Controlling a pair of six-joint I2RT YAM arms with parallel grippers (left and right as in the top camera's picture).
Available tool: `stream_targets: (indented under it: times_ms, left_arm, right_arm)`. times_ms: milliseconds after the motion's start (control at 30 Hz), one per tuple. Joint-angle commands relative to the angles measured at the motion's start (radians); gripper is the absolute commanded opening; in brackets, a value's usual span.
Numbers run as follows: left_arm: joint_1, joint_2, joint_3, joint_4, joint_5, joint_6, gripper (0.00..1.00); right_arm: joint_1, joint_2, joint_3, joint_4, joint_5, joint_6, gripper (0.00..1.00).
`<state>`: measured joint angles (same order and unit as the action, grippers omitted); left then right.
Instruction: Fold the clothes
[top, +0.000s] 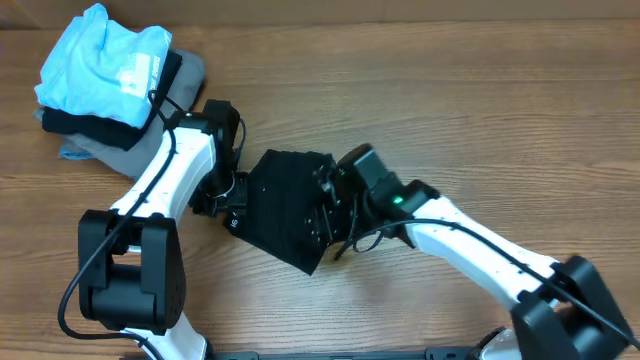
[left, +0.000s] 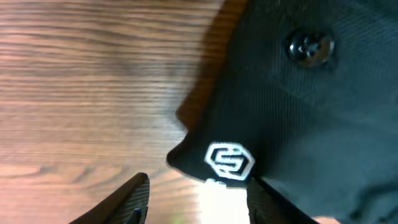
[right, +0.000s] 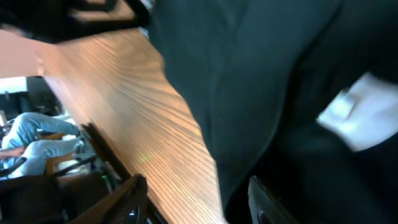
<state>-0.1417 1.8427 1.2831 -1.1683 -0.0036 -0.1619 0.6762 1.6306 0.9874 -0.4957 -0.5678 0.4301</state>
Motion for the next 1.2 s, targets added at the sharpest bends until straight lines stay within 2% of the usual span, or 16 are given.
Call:
stream_targets:
  times_ms: [0, 100, 133, 167, 300, 433, 467, 500, 533, 633, 700, 833, 967, 1033, 1100, 1167]
  left_arm:
    - [0.006, 0.008, -0.071, 0.066, 0.061, 0.061, 0.54]
    - [0.006, 0.008, -0.103, 0.109, 0.067, 0.061, 0.53]
    - [0.006, 0.008, -0.113, 0.124, 0.068, 0.061, 0.48]
    - [0.006, 0.008, -0.115, 0.127, 0.068, 0.061, 0.45]
    - [0.006, 0.008, -0.115, 0.124, 0.045, 0.062, 0.26]
    - [0.006, 0.008, -0.115, 0.126, 0.03, 0.073, 0.2]
    - [0.006, 0.008, -0.115, 0.127, 0.03, 0.073, 0.21]
    - [0.006, 0.008, -0.115, 0.13, 0.031, 0.072, 0.27]
    - [0.006, 0.008, -0.115, 0.129, 0.04, 0.072, 0.35]
    - [0.006, 0.008, -0.11, 0.119, 0.089, 0.076, 0.43]
    - [0.006, 0.008, -0.09, 0.082, 0.106, 0.093, 0.55]
    - [0.006, 0.008, 0.003, -0.023, 0.109, 0.105, 0.7]
    - [0.006, 0.008, 0.122, -0.09, 0.127, 0.12, 0.78]
    - [0.006, 0.008, 0.165, -0.067, 0.154, 0.13, 0.87]
    - [0.006, 0.008, 0.179, 0.003, 0.179, 0.146, 0.92]
    - [0.006, 0.01, 0.175, 0.081, 0.181, 0.152, 0.93]
  right_arm:
    - [0.008, 0.083, -0.02, 0.025, -0.023, 0.069, 0.45]
    - [0.002, 0.098, -0.02, 0.035, -0.068, 0.069, 0.27]
    - [0.002, 0.095, -0.019, 0.03, -0.103, 0.068, 0.12]
    - [0.002, 0.093, -0.018, 0.02, -0.113, 0.068, 0.05]
    - [0.0, 0.069, -0.007, -0.101, -0.056, 0.068, 0.04]
    - [-0.015, 0.054, 0.008, -0.248, 0.023, 0.069, 0.04]
    - [-0.019, 0.054, 0.008, -0.267, 0.037, 0.072, 0.04]
    - [-0.023, 0.054, 0.008, -0.276, 0.04, 0.072, 0.05]
    - [-0.028, 0.054, 0.008, -0.282, 0.04, 0.068, 0.11]
    - [-0.046, 0.053, 0.008, -0.292, 0.045, 0.046, 0.24]
    - [-0.076, 0.046, 0.011, -0.315, 0.075, 0.045, 0.25]
    - [-0.167, 0.016, 0.039, -0.407, 0.137, 0.034, 0.25]
    - [-0.254, -0.037, 0.08, -0.415, 0.034, -0.095, 0.25]
    - [-0.269, -0.056, 0.089, -0.367, -0.04, -0.124, 0.28]
    - [-0.27, -0.06, 0.089, -0.293, -0.078, -0.111, 0.35]
    - [-0.264, -0.055, 0.084, -0.215, -0.071, -0.075, 0.48]
